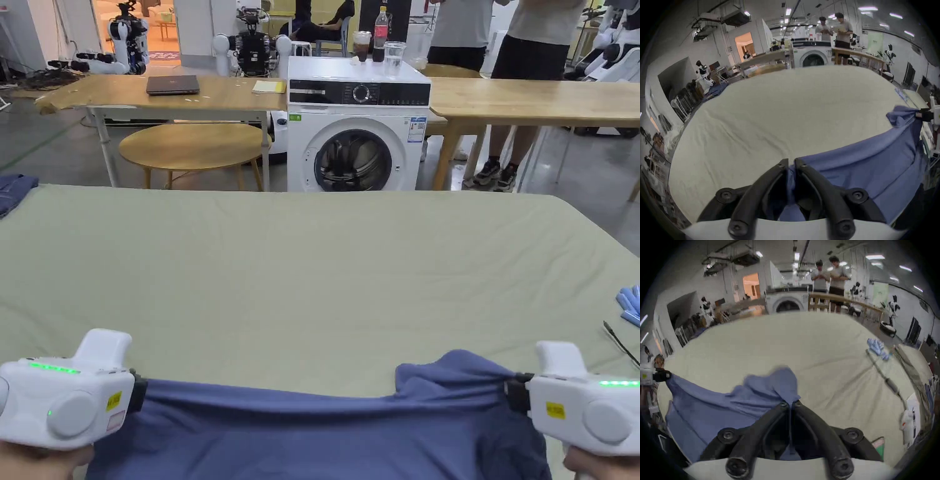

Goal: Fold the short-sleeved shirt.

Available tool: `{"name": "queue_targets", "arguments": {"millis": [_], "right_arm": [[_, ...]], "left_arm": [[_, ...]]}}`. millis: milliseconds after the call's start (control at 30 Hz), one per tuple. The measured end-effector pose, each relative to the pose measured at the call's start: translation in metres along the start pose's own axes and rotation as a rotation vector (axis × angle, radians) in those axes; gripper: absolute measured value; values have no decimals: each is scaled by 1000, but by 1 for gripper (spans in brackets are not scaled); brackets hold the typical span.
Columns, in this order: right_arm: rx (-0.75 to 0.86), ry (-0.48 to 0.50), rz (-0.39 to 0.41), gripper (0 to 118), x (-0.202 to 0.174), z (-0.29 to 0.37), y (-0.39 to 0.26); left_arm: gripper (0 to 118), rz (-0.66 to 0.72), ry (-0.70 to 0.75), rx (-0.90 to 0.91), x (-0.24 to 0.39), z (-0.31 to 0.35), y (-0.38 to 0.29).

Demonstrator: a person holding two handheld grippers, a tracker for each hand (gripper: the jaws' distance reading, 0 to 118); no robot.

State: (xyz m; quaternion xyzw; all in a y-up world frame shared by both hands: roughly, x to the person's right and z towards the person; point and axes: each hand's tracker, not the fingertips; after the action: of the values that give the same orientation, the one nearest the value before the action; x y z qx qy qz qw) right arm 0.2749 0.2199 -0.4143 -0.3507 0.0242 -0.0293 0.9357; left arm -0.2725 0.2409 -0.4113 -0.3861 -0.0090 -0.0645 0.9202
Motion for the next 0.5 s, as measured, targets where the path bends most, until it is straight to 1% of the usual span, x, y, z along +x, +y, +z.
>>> {"name": "queue_targets", "arguments": {"millis": [133, 200, 267, 367, 433, 500], "right_arm": [[152, 30, 48, 0, -6, 94, -8], [190, 45, 80, 0, -10, 132, -22], [205, 44, 92, 0, -12, 160, -43], [188, 37, 100, 0, -14, 182, -84], [121, -5, 109, 0, -16, 180, -119], [43, -1, 101, 0, -16, 168, -152]], "left_arm": [[3, 10, -17, 122, -7, 71, -19], [3, 27, -35, 156, -11, 103, -36], [3, 35, -44, 168, -15, 128, -59], [3, 48, -58, 152, -21, 148, -103], [3, 76, -60, 83, -23, 144, -139], [3, 109, -86, 15, -25, 134, -171]]}}
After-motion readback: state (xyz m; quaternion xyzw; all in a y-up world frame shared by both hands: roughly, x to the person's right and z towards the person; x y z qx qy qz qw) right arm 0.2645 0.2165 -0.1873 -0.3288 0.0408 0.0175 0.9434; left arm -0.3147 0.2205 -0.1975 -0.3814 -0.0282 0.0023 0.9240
